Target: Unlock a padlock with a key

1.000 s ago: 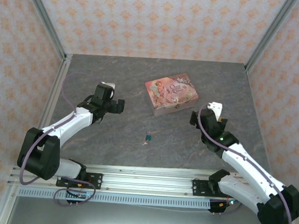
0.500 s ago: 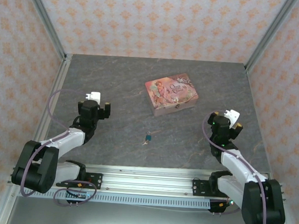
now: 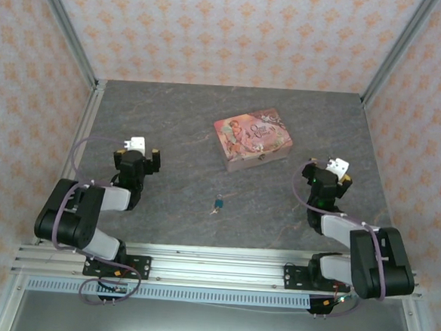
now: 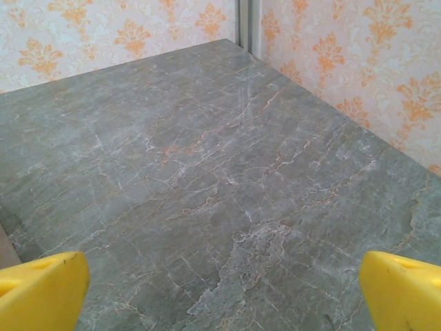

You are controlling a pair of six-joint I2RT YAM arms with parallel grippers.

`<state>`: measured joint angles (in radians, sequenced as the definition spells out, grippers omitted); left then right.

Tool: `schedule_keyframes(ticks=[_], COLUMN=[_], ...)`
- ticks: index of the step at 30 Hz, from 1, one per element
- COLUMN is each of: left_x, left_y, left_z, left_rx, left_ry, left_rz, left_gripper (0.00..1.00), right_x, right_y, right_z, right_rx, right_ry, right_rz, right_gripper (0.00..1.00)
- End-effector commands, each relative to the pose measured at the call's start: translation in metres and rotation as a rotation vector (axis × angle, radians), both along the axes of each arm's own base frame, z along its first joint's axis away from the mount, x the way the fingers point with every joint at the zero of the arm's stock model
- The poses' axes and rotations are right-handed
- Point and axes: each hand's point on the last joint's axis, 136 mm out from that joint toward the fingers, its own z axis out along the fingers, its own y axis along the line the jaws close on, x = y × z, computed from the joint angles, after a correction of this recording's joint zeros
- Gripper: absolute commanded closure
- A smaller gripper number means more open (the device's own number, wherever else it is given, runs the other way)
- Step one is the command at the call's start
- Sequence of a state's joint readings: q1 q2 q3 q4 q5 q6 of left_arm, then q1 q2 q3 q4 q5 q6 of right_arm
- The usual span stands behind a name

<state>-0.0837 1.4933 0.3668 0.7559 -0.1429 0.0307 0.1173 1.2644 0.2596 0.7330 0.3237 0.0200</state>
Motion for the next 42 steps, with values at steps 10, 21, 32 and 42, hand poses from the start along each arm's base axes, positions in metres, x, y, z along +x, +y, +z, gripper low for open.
schedule_keyframes(ticks=[10, 21, 32, 42], left_x=[0.017, 0.017, 0.017, 0.017], left_y=[0.005, 0.004, 0.004, 0.004], left_z=[0.017, 0.017, 0.017, 0.017], left_rx=[-0.041, -0.042, -0.041, -0.041], left_ry=[-0.041, -0.041, -0.042, -0.042], left_rz=[-0.006, -0.006, -0.006, -0.006], left_gripper=[0.0, 0.0, 0.0, 0.0], right_x=[0.043, 0.044, 0.044, 0.045], right_y=[-0.006, -0.003, -0.003, -0.002], right_z=[-0.017, -0.017, -0.017, -0.019], right_rx=[0.001, -0.005, -0.005, -0.006], right_ry=[0.03, 0.043, 0.042, 0.051], right_rz=[0.007, 0.023, 0.021, 0.026], right_gripper=[0.0, 0.0, 0.0, 0.0])
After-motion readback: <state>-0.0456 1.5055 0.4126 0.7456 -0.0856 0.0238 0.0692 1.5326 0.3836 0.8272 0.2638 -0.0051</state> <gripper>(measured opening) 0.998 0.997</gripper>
